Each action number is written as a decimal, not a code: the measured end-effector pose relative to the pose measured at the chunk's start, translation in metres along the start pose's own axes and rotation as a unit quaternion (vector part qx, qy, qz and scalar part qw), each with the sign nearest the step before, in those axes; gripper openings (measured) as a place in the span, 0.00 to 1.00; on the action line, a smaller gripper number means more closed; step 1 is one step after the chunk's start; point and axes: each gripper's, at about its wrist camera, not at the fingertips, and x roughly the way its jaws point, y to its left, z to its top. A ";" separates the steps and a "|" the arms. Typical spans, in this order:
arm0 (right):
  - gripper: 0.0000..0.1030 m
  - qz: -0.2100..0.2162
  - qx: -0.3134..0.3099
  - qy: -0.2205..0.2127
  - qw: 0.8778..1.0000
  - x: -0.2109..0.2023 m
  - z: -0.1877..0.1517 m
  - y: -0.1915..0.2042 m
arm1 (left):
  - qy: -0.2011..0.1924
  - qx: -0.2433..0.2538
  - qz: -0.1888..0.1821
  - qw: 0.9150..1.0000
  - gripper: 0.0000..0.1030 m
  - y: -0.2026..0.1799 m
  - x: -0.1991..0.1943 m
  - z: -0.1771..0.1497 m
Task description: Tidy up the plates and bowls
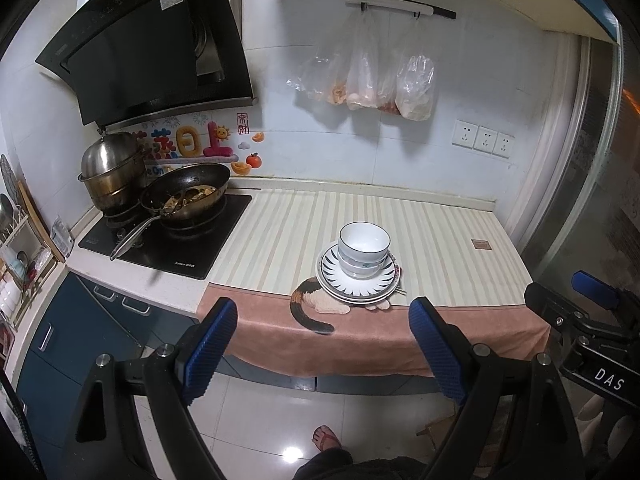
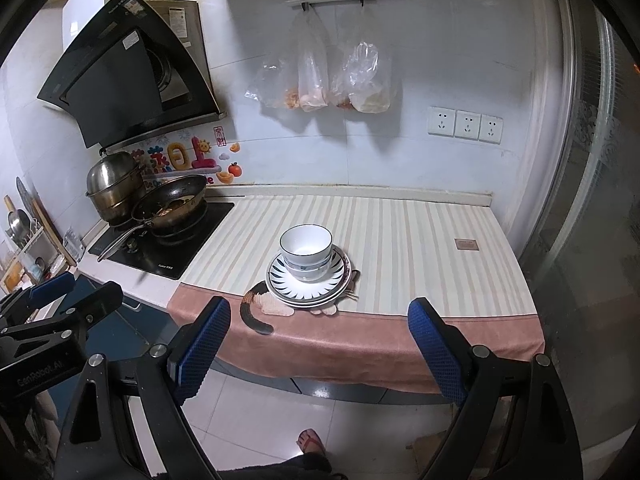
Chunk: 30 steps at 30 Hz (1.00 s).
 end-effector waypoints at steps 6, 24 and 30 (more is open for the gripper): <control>0.90 -0.002 0.000 -0.002 1.000 0.000 -0.001 0.003 | -0.002 0.002 -0.001 1.000 0.85 0.005 -0.001 0.002; 0.90 -0.004 -0.001 -0.004 1.000 -0.002 -0.003 0.012 | -0.002 0.003 -0.002 1.000 0.85 0.007 -0.001 0.001; 0.90 -0.004 -0.002 -0.003 1.000 -0.004 -0.005 0.017 | -0.002 0.003 -0.001 1.000 0.85 0.007 -0.001 0.001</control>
